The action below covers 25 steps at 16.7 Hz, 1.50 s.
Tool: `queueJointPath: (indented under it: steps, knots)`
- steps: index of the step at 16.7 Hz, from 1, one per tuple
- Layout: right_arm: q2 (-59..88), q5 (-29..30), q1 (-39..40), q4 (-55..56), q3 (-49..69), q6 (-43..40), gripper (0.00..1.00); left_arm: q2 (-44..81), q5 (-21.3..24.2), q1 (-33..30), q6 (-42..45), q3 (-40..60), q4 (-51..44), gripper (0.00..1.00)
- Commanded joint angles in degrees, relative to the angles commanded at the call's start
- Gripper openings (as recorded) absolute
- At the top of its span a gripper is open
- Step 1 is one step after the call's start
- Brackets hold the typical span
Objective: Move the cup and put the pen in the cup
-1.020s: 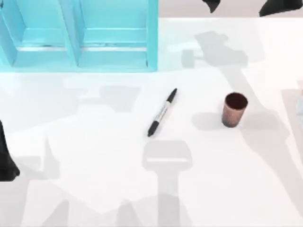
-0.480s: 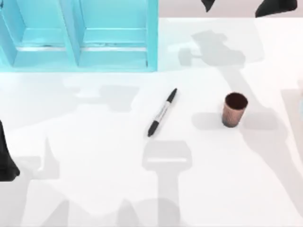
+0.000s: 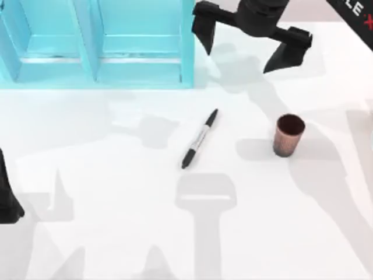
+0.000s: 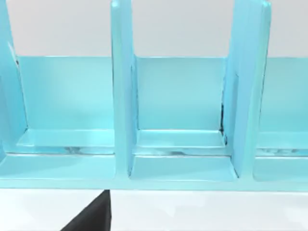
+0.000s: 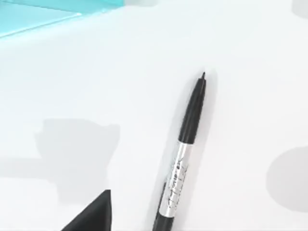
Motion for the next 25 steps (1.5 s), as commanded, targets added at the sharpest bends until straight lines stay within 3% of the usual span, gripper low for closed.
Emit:
queueJointPath:
  steps: [4,8,16,25]
  knots:
    - [-4.0,-2.4,3.4,10.3,-18.5,10.4,1.00,0.0,0.0,0.0,0.0,0.0,0.0,1.00]
    - [-6.6,-3.6,5.7,17.4,-28.6,17.3,1.00,0.0,0.0,0.0,0.0,0.0,0.0,1.00]
    - [-6.3,-3.7,5.9,19.2,-30.2,18.4,1.00,0.0,0.0,0.0,0.0,0.0,0.0,1.00]
    - [1.9,-3.4,7.3,33.1,-35.6,19.8,1.00,0.0,0.0,0.0,0.0,0.0,0.0,1.00]
